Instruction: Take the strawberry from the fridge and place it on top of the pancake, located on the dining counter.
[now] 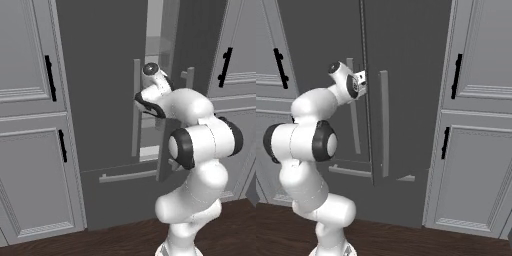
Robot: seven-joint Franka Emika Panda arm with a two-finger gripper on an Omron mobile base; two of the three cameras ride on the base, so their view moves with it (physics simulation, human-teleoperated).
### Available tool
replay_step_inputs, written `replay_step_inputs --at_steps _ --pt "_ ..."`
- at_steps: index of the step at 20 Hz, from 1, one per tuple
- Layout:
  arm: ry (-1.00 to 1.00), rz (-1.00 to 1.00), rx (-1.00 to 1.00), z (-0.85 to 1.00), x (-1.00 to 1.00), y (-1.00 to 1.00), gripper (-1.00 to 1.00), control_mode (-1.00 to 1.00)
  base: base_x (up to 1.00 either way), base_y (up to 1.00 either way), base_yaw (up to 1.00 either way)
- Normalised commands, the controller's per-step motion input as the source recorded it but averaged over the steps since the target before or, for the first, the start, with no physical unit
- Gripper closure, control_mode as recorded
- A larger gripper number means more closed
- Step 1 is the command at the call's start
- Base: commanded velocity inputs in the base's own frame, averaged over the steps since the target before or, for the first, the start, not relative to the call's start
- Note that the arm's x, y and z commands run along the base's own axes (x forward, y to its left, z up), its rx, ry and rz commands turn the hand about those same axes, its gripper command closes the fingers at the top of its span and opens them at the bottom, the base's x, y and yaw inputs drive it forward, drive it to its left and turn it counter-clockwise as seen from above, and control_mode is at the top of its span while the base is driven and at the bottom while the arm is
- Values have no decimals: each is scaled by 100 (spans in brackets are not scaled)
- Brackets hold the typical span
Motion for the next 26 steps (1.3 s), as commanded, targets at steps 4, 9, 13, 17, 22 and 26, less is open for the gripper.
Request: replay_step_inputs --at_steps 4,9,13,17,22,26 --pt "0 16 0 -1 -26 -56 -100 -100 0 0 0" --pt "-6 0 -2 29 -97 -12 -100 -100 0 0 0" --pt "-5 -7 -3 47 -92 -35 -100 -100 0 0 0" --pt "0 -9 0 39 -76 -67 -100 -100 0 0 0" --pt "0 -11 0 18 -65 -78 -100 -100 0 0 0" --pt "0 -9 0 7 -31 -86 -100 -100 0 0 0"
